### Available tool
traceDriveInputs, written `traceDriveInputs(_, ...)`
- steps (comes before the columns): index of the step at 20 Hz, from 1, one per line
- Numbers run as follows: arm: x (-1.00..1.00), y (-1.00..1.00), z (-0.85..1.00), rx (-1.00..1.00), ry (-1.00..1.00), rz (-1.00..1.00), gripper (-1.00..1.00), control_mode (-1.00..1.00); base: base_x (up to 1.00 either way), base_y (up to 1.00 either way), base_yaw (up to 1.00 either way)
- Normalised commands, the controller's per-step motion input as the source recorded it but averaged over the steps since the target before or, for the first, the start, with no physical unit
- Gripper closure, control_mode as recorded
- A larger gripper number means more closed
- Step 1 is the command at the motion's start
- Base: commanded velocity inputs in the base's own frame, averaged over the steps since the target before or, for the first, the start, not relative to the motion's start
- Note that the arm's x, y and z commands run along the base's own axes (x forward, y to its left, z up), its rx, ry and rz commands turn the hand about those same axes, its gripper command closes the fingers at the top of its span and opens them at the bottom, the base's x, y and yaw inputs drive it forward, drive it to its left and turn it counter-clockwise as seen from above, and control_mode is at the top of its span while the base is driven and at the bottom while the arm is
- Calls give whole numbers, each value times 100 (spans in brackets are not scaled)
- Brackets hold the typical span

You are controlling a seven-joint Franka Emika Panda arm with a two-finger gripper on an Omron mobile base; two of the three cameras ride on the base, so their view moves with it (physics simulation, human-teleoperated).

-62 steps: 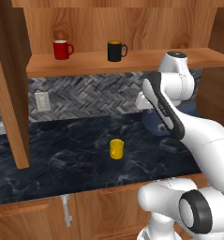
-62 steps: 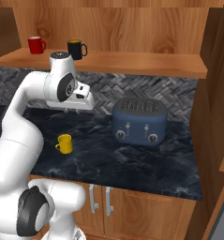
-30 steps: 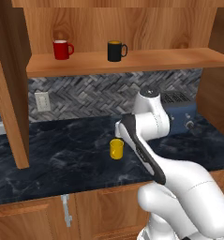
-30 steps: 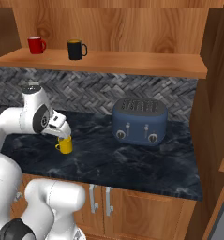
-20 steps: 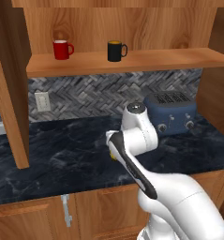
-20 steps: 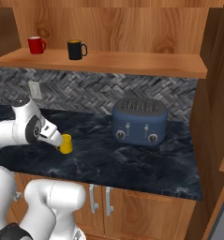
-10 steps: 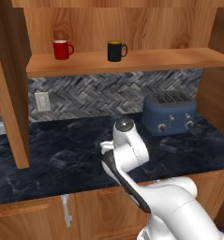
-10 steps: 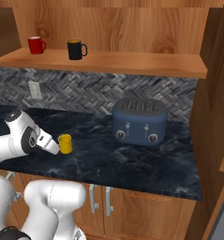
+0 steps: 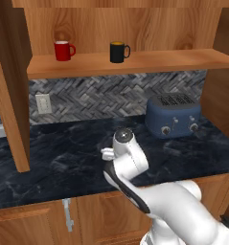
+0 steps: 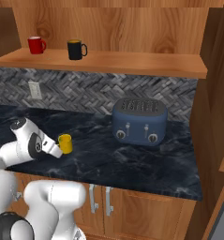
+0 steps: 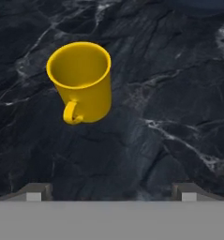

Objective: Pick the mug on the counter and place it in the cabinet with the handle facing the right, like the mugs already inside.

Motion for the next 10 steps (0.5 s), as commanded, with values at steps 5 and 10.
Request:
traceDriveInputs(5, 37, 14, -23, 0, 0, -2, -100, -100, 0, 0, 0)
traceDriveInputs(10, 39, 7, -14, 0, 0, 0, -100, -100, 0, 0, 0)
